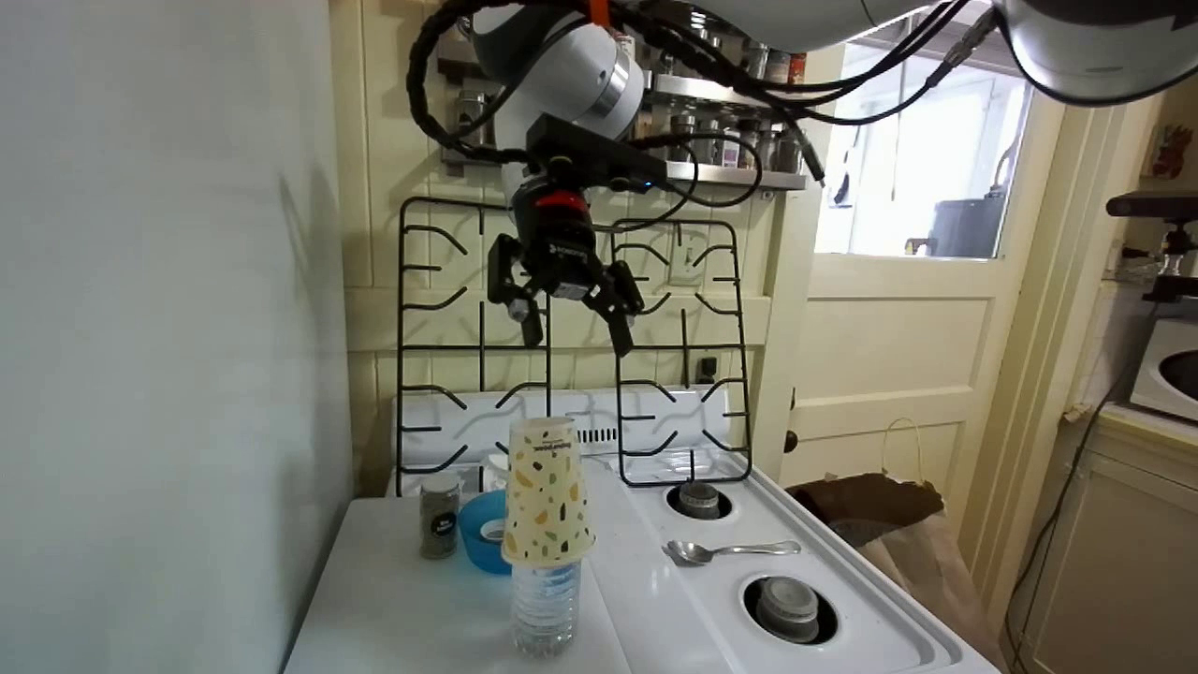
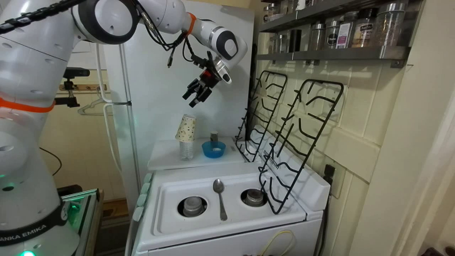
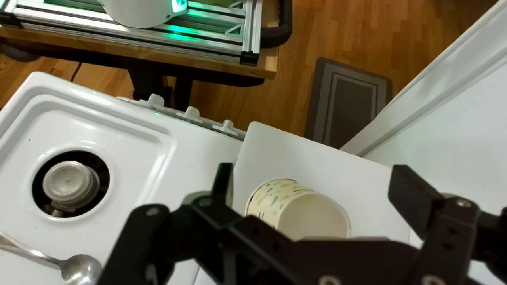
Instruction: Place the paper cup on top of the plastic water bottle
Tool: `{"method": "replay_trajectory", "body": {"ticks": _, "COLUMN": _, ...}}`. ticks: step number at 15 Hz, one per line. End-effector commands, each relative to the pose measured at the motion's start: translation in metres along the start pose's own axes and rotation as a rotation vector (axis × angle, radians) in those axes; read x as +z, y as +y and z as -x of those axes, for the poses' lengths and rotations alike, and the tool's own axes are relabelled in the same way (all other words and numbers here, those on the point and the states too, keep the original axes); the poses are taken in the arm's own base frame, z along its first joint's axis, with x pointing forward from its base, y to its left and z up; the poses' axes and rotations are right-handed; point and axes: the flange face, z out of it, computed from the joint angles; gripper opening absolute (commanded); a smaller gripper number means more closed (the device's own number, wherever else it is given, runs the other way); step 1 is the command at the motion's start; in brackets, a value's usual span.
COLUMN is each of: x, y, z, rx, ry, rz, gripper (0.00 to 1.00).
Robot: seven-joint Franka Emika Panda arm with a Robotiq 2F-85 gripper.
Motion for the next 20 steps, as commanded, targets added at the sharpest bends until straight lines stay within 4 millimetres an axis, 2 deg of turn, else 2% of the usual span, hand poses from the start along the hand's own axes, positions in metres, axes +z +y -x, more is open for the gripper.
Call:
{"method": "replay_trajectory", "body": {"ticks": 1, "x": -0.007, "y": -0.004, "z": 0.004, "rx": -0.002, "ry": 0.010, "rz": -0.010, "gripper": 1.00}}
{"method": "replay_trajectory", "body": {"ticks": 4, "x": -0.023, "y": 0.002, "z": 0.022, "rx": 0.007, "ry": 0.086, "rz": -0.018, "gripper": 1.00}}
{"method": "replay_trajectory", "body": {"ticks": 6, "x": -0.025, "y": -0.008, "z": 0.049, "rx": -0.125, "ry": 0.121, "rz": 0.055, "gripper": 1.00}}
{"method": "replay_trajectory", "body": {"ticks": 9, "x": -0.034, "y": -0.006, "z": 0.107, "rx": -0.231, "ry": 0.197, "rz": 0.115, "gripper": 1.00}}
{"method": "replay_trajectory", "body": {"ticks": 11, "x": -0.038, "y": 0.007, "z": 0.144, "rx": -0.271, "ry": 0.237, "rz": 0.147, "gripper": 1.00}}
{"method": "replay_trajectory", "body": {"ticks": 13, "x": -0.040, "y": 0.022, "z": 0.172, "rx": -0.244, "ry": 0.264, "rz": 0.123, "gripper": 1.00}}
{"method": "replay_trajectory", "body": {"ticks": 15, "x": -0.034, "y": 0.036, "z": 0.197, "rx": -0.266, "ry": 0.237, "rz": 0.130, "gripper": 1.00}}
{"method": "replay_trajectory", "body": {"ticks": 17, "x": -0.023, "y": 0.051, "z": 0.215, "rx": -0.268, "ry": 0.212, "rz": 0.157, "gripper": 1.00}}
{"method": "replay_trajectory", "body": {"ticks": 19, "x": -0.015, "y": 0.064, "z": 0.230, "rx": -0.303, "ry": 0.259, "rz": 0.154, "gripper": 1.00}}
{"method": "replay_trajectory", "body": {"ticks": 20, "x": -0.033, "y": 0.050, "z": 0.213, "rx": -0.270, "ry": 0.232, "rz": 0.134, "gripper": 1.00}}
